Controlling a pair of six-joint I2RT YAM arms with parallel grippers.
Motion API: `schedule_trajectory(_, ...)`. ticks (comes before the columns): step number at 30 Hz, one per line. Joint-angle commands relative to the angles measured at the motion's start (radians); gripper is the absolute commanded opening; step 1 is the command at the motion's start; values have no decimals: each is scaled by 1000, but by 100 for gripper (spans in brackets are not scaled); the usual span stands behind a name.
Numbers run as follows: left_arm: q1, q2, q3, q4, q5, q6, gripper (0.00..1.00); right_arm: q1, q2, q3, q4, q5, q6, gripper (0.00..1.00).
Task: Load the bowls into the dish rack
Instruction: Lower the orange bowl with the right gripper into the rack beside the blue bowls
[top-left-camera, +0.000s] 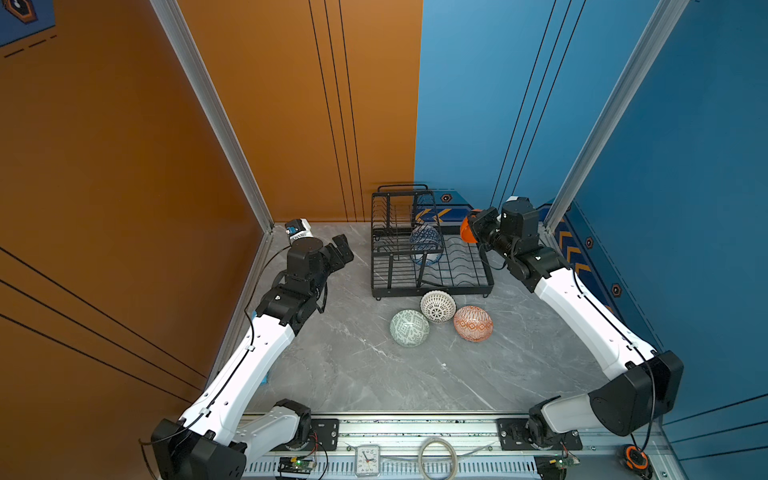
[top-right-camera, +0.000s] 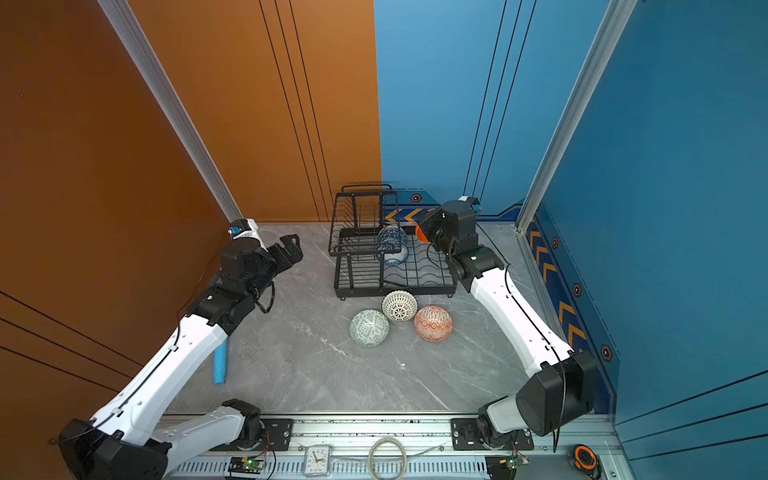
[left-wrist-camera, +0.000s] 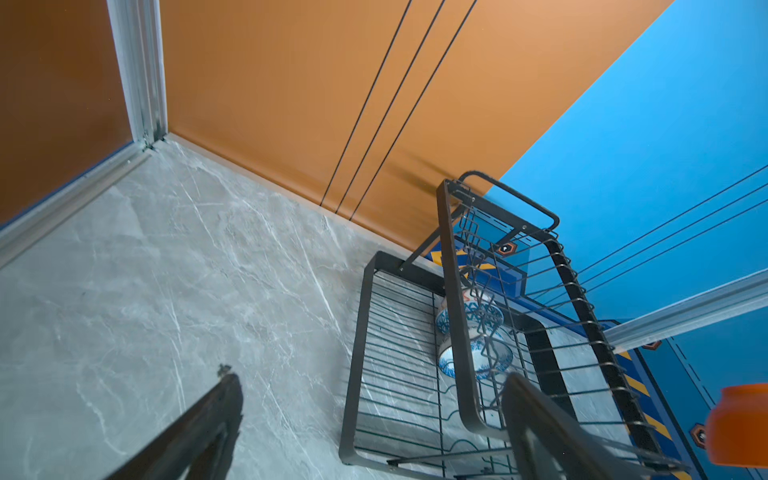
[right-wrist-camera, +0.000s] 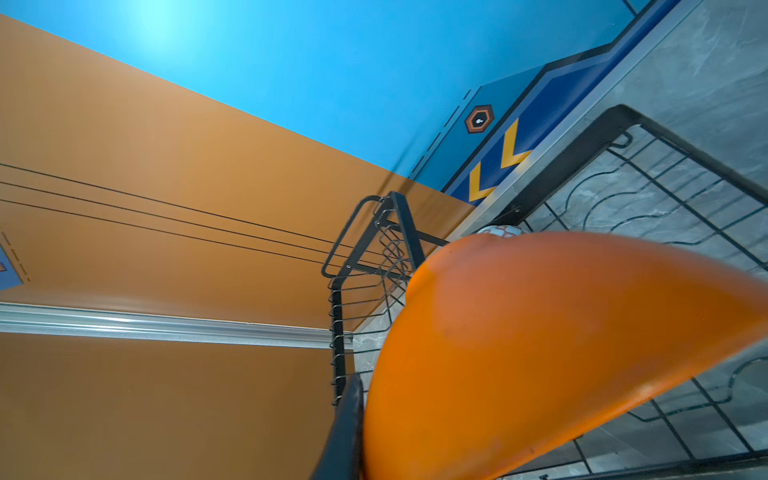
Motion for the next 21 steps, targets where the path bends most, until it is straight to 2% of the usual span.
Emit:
schedule_trajectory(1,7,-8,-21,-17,71,-59,98,-25,-45,-85,171,23,-21,0)
schedule_trajectory(10,38,-24,-110,-37,133,-170,98,-45,1,-209,272,-5,-12,0)
schedule_trajectory(21,38,10,-154,-28,219,-260,98,-12,124,-284,446,-35,17,0)
